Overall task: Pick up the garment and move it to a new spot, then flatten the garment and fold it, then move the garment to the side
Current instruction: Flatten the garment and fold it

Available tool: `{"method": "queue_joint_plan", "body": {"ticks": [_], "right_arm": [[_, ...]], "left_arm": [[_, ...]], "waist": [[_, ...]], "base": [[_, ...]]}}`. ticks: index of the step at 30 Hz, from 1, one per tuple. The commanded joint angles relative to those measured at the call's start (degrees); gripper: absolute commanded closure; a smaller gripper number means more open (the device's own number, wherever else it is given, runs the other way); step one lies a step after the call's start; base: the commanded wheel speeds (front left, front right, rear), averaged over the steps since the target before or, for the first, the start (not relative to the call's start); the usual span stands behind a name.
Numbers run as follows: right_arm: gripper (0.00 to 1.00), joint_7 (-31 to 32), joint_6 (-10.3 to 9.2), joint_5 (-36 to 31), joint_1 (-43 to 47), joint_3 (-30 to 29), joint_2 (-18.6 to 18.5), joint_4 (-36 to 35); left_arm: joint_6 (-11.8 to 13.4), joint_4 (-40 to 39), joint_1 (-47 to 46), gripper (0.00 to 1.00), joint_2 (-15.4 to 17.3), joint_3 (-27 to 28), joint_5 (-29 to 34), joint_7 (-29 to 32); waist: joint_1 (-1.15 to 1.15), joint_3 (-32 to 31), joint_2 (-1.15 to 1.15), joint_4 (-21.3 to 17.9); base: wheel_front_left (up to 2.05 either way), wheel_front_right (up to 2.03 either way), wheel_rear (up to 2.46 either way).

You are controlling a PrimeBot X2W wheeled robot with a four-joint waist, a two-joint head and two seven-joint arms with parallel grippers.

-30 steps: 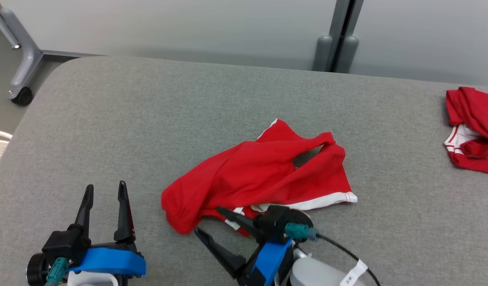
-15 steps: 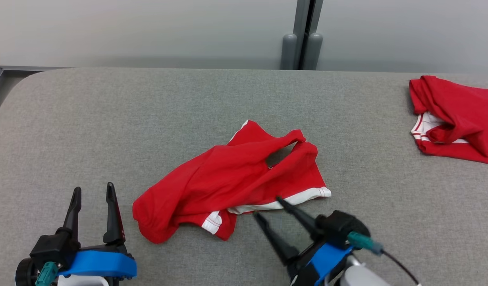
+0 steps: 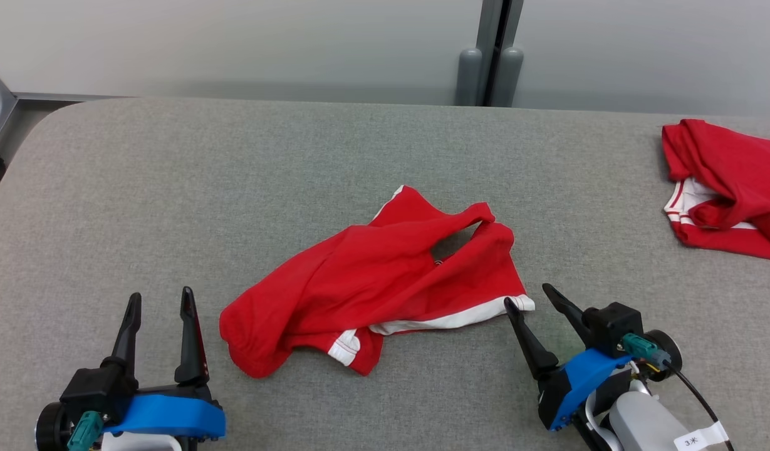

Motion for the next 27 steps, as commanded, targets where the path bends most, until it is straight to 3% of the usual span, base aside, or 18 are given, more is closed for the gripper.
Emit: {"method": "queue_joint_plan", "body": {"ticks": [1, 7, 8, 9, 10, 16, 27], "right_arm": [[0.0, -0.16, 0.01, -0.46, -0.85, -0.34, -0.17, 0.98], [0.0, -0.27, 0.01, 0.18, -2.39, 0.25, 1.0, 6.99], [0.58, -0.29, 0.01, 0.58, -2.56, 0.58, 1.27, 7.65], [0.89, -0.31, 0.01, 0.78, -2.88, 0.85, 1.29, 8.2], [1.0, -0.33, 0.01, 1.09, -3.26, 1.05, 1.24, 8.57], [1.0, -0.37, 0.01, 2.52, -1.14, -1.15, 0.92, 4.06], [1.0, -0.35, 0.01, 2.54, 14.15, -7.37, -1.47, -9.19]], "left_arm": [[0.23, -0.23, -0.57, 0.0, -0.07, 0.03, -0.3, -0.26], [0.38, -0.36, -0.7, 0.0, -0.07, -0.2, -0.5, -0.25], [0.38, -0.32, -0.78, 0.0, -0.07, -0.14, -0.53, -0.25], [0.36, -0.25, -0.85, 0.0, -0.07, -0.12, -0.58, -0.25], [0.34, -0.17, -0.91, 0.0, -0.07, -0.11, -0.63, -0.25], [0.12, 0.58, -0.11, 0.0, -0.07, 0.48, -0.36, -0.25], [-0.13, 0.95, 1.05, 0.0, -0.07, 0.32, -0.57, -0.25]], "waist": [[0.0, 0.24, -0.01, 0.33], [0.0, 1.11, -0.01, 1.11], [0.0, 1.26, -0.01, 1.09], [0.0, 1.38, -0.01, 1.06], [0.0, 1.46, -0.01, 1.03], [0.0, 0.58, -0.01, -0.58], [0.0, -1.86, -0.01, -3.16]], "base": [[0.0, 0.0, 0.0], [0.0, 0.0, 0.0], [0.0, 0.0, 0.0], [0.0, 0.0, 0.0], [0.0, 0.0, 0.0], [0.0, 0.0, 0.0], [0.0, 0.0, 0.0]]}}
